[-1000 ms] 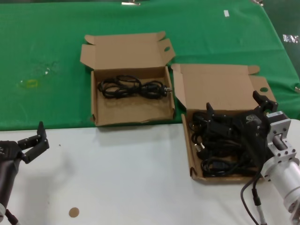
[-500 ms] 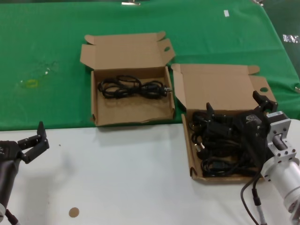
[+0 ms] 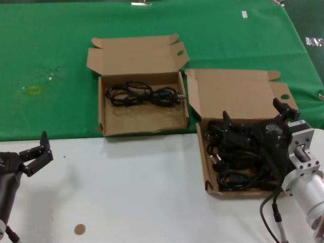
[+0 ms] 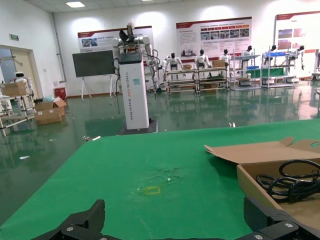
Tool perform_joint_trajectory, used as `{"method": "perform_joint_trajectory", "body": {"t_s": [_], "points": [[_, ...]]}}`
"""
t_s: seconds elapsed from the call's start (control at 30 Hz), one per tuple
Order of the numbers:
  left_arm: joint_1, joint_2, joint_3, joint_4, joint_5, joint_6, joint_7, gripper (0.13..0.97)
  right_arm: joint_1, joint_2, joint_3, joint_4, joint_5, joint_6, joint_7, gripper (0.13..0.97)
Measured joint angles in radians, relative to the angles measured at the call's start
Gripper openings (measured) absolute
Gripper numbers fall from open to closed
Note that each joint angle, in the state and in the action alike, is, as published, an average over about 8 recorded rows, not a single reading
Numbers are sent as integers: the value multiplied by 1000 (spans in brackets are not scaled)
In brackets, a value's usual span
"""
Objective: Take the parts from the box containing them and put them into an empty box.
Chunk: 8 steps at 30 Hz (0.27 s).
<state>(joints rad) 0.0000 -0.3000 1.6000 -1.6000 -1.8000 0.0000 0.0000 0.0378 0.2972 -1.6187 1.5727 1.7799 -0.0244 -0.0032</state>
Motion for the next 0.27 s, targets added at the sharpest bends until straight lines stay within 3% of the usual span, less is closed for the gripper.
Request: {"method": "perform_joint_trajectory", "body": {"t_s": [0.27], "points": [[0, 0, 0, 0, 0, 0, 0, 966, 0, 0, 0, 0, 0, 0, 0, 966]]}}
